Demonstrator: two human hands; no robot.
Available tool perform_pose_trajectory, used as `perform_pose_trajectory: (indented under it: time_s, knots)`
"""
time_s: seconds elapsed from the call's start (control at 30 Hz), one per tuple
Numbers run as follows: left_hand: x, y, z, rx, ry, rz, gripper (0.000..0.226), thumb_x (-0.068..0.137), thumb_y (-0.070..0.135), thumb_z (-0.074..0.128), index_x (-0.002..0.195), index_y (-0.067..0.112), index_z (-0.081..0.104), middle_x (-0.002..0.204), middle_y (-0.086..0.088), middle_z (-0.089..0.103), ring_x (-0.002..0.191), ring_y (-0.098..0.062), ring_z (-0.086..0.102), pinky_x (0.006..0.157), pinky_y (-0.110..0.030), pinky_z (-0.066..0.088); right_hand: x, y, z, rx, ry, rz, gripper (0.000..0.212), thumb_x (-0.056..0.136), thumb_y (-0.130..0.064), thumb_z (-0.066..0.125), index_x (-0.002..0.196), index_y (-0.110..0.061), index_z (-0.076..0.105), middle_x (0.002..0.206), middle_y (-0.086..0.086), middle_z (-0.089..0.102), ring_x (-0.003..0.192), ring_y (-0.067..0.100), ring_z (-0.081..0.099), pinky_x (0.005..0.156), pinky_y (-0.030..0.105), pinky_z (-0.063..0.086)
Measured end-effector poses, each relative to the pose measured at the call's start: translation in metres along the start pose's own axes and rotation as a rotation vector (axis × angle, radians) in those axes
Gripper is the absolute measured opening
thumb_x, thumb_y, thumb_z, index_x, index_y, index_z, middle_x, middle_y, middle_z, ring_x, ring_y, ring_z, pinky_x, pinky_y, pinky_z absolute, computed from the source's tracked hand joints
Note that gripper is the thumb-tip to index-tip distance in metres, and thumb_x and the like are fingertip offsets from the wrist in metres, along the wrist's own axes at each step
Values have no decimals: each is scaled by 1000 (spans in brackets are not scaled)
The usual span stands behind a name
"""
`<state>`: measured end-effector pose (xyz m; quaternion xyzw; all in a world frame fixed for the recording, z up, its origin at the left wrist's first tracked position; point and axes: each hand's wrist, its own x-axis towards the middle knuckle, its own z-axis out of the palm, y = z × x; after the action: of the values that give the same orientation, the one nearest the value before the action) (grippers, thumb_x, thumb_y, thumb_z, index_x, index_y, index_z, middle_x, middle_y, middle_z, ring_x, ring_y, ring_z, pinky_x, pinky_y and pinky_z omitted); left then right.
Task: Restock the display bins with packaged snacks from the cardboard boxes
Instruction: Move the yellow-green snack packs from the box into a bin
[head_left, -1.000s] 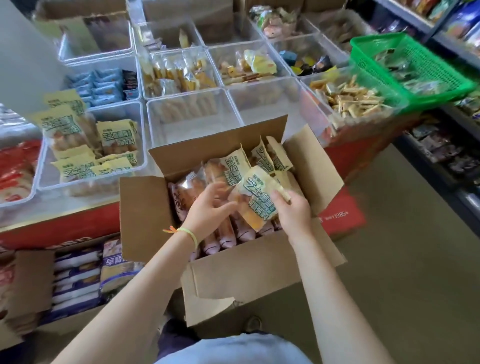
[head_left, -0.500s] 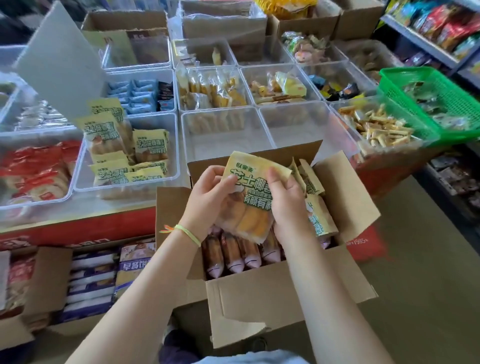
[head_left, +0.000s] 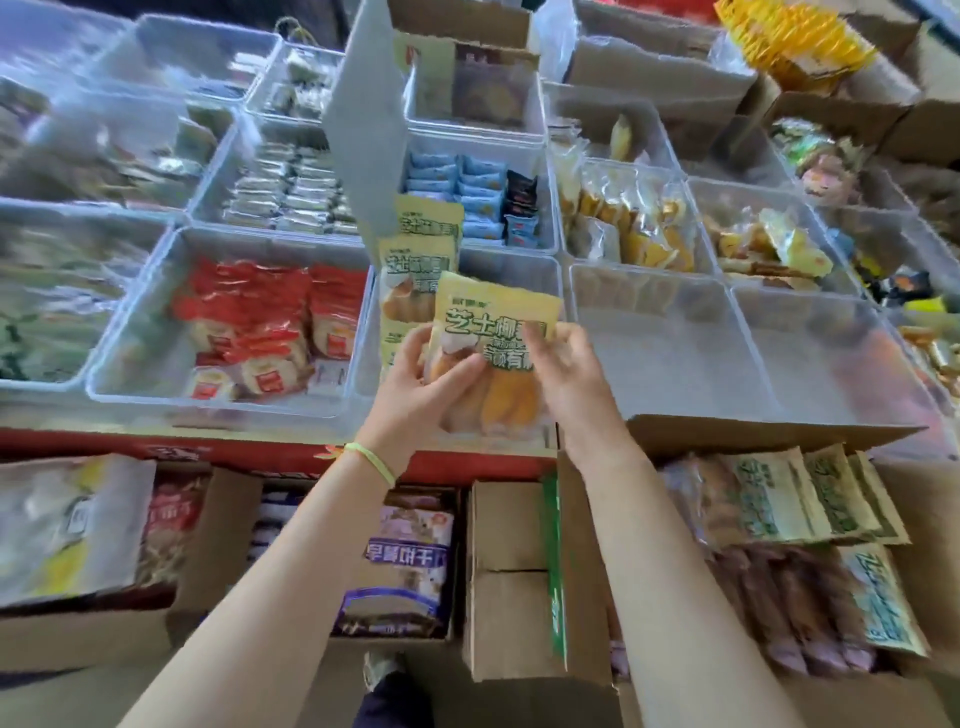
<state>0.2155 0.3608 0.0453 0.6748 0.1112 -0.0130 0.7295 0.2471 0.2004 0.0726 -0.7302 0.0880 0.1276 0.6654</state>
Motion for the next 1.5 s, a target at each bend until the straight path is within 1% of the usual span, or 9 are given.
perform_pose_trajectory:
  time_s: [0.07, 0.23, 0.47, 0.7, 0.97, 1.13, 1.27, 1.37, 1.5]
  knots:
    - [27, -2, -31, -74, -7, -13, 44, 88, 26, 73, 127, 31, 53, 114, 11, 70, 107, -7, 67, 91, -31, 56, 21, 5, 26, -152, -167, 93, 78, 68, -76, 71, 126, -27, 52, 119, -2, 68, 107, 17, 68, 92, 45, 56]
    - [93, -4, -79, -34, -139, 6, 80, 73, 39, 82, 143, 28, 44, 128, -3, 66, 117, -24, 64, 97, -50, 53, 74, 2, 68, -151, -189, 14, 36, 86, -19, 77, 114, -24, 53, 105, -6, 71, 94, 9, 70, 69, 21, 56]
    - [142, -29, -103, 236, -66, 110, 56, 86, 23, 74, 132, 39, 46, 127, 7, 62, 109, -14, 62, 91, -33, 54, 133, 15, 99, -292, -142, -91, 59, 83, -13, 79, 130, -31, 49, 112, -20, 58, 102, 3, 59, 79, 14, 50]
    - [155, -65, -108, 884, 15, 141, 35, 93, 41, 63, 122, 21, 65, 114, -1, 68, 114, -29, 50, 93, -43, 41, 146, 70, 103, -597, -53, 104, 46, 97, -34, 61, 138, -25, 42, 115, 8, 63, 67, 16, 54, 49, 26, 39]
    - [176, -59, -95, 858, 340, 42, 23, 95, 35, 57, 93, 14, 49, 98, -4, 54, 92, -25, 48, 68, -34, 33, 154, 61, 117, -772, 148, 115, 49, 97, -57, 51, 107, -9, 51, 96, 2, 59, 84, 23, 56, 66, 34, 41]
    - [162, -57, -93, 924, 350, 347, 28, 89, 28, 58, 67, 15, 50, 70, -1, 52, 62, -23, 47, 50, -27, 25, 144, 66, 120, -1086, 429, -567, 29, 94, -31, 65, 76, -10, 57, 74, 4, 58, 65, 25, 55, 56, 29, 35]
    - [147, -79, -94, 1177, 27, 581, 30, 81, 27, 54, 106, 17, 68, 118, -9, 62, 107, -33, 55, 78, -46, 51, 141, 72, 119, -1213, 166, -651, 31, 88, -28, 70, 115, -13, 66, 109, 15, 60, 97, 33, 57, 75, 43, 51]
    - [141, -88, -101, 1369, -234, 443, 67, 88, 28, 59, 150, 24, 36, 160, -9, 27, 148, -32, 21, 111, -49, 30, 137, 78, 112, -1370, 19, -331, 60, 96, -46, 57, 151, -34, 36, 143, 15, 43, 128, 34, 43, 97, 48, 43]
    - [147, -94, -96, 1505, -290, 365, 79, 96, 26, 53, 157, 32, 3, 166, -4, 3, 153, -26, 0, 120, -53, 8, 137, 90, 108, -1380, 14, -181, 68, 100, -52, 47, 156, -48, 8, 140, 13, 46, 126, 31, 46, 102, 48, 35]
